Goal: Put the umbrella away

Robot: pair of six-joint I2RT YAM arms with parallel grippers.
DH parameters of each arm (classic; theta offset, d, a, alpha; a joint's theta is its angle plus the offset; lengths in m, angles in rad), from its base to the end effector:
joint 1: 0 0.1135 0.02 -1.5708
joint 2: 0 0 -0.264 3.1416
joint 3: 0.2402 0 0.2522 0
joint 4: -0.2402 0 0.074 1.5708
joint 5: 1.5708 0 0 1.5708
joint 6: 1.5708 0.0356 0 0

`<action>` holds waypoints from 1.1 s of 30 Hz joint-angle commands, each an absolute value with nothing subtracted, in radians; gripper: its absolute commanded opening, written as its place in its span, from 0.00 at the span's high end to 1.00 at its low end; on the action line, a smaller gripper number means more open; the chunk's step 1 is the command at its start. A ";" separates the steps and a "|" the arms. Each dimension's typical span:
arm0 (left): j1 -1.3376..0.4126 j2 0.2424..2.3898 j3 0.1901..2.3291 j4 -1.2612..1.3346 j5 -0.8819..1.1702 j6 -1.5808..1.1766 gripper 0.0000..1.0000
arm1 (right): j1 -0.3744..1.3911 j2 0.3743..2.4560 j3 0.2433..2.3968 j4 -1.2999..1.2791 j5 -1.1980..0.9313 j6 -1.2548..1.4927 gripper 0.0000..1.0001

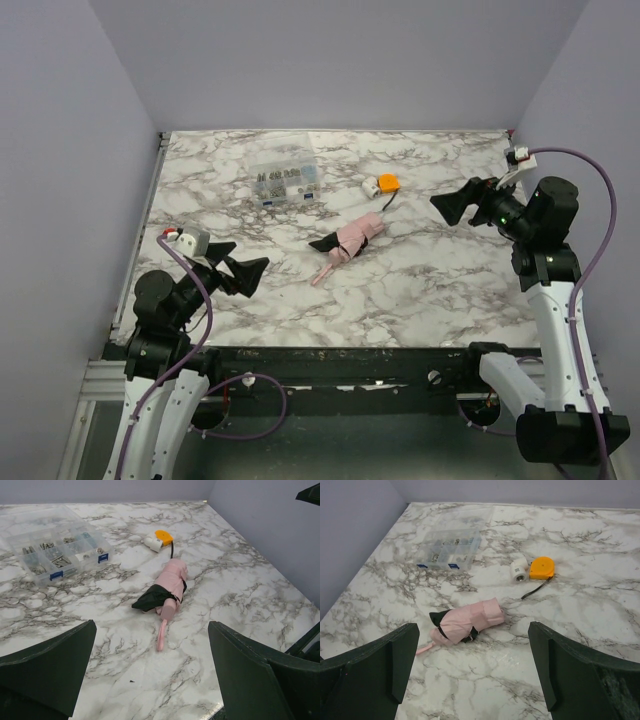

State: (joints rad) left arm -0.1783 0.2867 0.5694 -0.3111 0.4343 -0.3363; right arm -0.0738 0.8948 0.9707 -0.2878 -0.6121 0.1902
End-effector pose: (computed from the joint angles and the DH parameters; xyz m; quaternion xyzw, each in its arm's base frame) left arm 0.0874 -0.0310 0.3111 0.0944 0.7099 -0.3226 0.6189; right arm 0.1963 0.0060 0.3762 -0.0900 0.7602 0.2688 0.5845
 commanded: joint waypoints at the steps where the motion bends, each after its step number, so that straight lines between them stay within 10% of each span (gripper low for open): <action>1: -0.173 0.272 0.566 -0.286 0.426 -0.322 0.01 | -0.085 0.886 0.961 -0.273 -0.646 0.187 0.00; 33: -0.174 0.274 0.567 -0.293 0.417 -0.321 0.01 | -0.090 0.881 0.959 -0.272 -0.641 0.181 0.00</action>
State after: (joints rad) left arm -0.1783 0.2821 0.5694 -0.3077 0.4343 -0.3359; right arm -0.0807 0.8944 0.9672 -0.2859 -0.6197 0.1898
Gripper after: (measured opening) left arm 0.982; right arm 0.995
